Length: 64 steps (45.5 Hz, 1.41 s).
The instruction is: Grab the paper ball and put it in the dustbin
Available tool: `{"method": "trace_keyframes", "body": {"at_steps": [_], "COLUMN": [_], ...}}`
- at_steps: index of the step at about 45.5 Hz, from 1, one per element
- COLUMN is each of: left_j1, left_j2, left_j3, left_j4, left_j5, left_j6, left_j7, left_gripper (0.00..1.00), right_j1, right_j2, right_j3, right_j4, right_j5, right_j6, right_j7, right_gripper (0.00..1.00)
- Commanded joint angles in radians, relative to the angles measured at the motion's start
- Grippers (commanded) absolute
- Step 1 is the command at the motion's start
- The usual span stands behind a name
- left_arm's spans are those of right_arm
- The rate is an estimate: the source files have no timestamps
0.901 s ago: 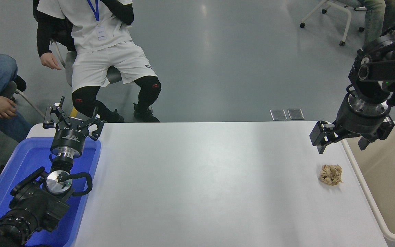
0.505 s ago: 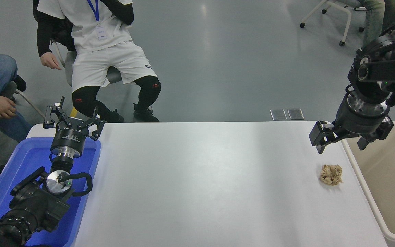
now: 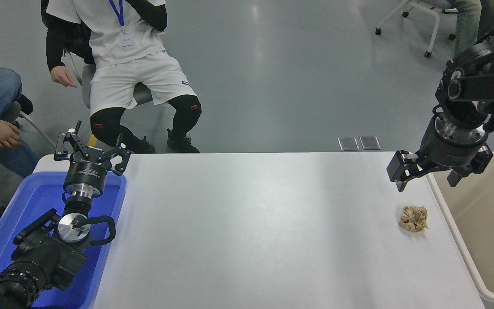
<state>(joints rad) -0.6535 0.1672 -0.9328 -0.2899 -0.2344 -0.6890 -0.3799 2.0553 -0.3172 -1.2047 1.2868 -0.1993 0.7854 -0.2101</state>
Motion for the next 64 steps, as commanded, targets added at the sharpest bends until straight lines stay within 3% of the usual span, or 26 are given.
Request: {"method": "trace_keyframes", "body": {"at_steps": [1, 54, 64], "left_j1": [0.000, 0.000, 0.000], "left_j2": [0.000, 0.000, 0.000], "left_j3": [0.000, 0.000, 0.000], "left_j4": [0.000, 0.000, 0.000], "left_j5": [0.000, 0.000, 0.000], "left_j6": [0.000, -0.001, -0.001], "left_j7": [-0.001, -0.001, -0.001], "left_gripper": [0.99, 0.99, 0.99], "right_j1": [-0.003, -0.024, -0.095], "right_j2": [0.004, -0.019, -0.042], "right_j3": [-0.004, 0.013, 0.022], "right_j4": [-0.003, -0.046, -0.101], "right_j5": [0.000, -0.011, -0.011], "right_j6": [0.000, 0.000, -0.101], "right_j7": [0.000, 0.000, 0.000], "right_gripper": [1.00, 1.00, 1.00]}}
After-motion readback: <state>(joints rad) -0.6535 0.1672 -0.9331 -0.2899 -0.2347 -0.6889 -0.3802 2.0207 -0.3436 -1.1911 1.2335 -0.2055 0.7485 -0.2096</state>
